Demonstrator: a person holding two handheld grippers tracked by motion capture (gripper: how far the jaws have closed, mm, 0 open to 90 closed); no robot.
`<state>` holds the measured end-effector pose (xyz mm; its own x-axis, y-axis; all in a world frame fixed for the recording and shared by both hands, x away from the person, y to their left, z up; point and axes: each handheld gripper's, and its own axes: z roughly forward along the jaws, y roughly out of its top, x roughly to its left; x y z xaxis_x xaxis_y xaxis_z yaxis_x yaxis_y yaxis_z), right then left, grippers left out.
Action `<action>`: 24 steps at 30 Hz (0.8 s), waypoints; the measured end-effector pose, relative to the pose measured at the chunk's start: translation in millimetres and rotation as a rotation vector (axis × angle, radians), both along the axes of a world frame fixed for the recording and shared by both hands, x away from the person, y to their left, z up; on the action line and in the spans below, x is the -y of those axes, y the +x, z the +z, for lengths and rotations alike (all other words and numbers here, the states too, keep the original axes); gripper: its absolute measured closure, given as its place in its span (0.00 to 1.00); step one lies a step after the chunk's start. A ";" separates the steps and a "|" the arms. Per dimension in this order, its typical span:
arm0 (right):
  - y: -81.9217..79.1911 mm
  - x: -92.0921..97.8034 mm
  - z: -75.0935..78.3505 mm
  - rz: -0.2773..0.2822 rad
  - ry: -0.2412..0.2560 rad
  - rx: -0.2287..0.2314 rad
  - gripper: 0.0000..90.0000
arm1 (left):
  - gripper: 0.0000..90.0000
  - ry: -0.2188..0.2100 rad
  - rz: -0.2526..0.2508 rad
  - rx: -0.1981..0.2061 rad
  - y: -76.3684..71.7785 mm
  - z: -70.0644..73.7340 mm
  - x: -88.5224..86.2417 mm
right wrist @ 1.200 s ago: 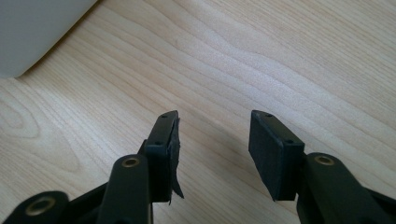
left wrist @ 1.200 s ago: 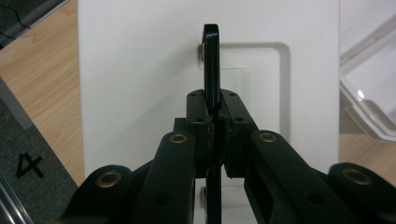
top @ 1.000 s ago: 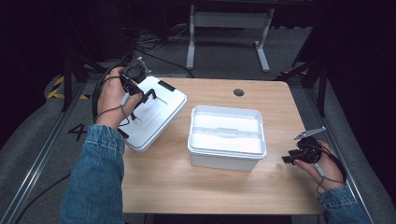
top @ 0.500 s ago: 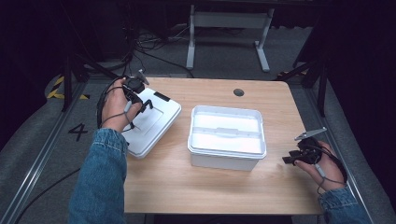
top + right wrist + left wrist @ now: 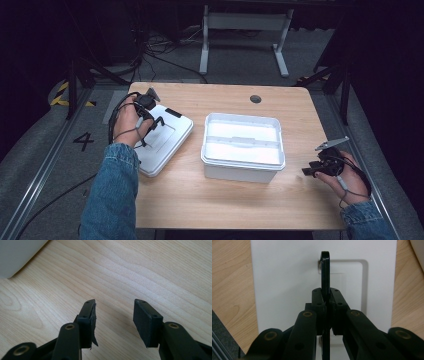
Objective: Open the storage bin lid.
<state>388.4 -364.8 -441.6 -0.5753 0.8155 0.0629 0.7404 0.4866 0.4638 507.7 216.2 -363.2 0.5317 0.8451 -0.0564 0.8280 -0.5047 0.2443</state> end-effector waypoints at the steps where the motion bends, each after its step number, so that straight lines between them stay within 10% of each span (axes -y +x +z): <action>1: 0.0 0.0 0.0 0.000 0.001 0.000 0.60 | 0.94 -0.001 0.004 0.002 0.2 -2.1 -0.7; 14: 0.1 -0.3 -0.3 0.000 0.003 -0.004 0.60 | 0.92 -0.003 0.016 -0.017 3.2 -16.5 -2.8; 24: 0.2 0.6 -0.5 -0.002 0.003 -0.004 0.60 | 0.61 -0.031 0.013 0.053 -5.0 3.6 6.9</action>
<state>388.7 -365.4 -442.0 -0.5734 0.8165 0.0675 0.7430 0.4836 0.4626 502.7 209.3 -359.7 0.5235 0.8502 -0.0549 0.8200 -0.4853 0.3034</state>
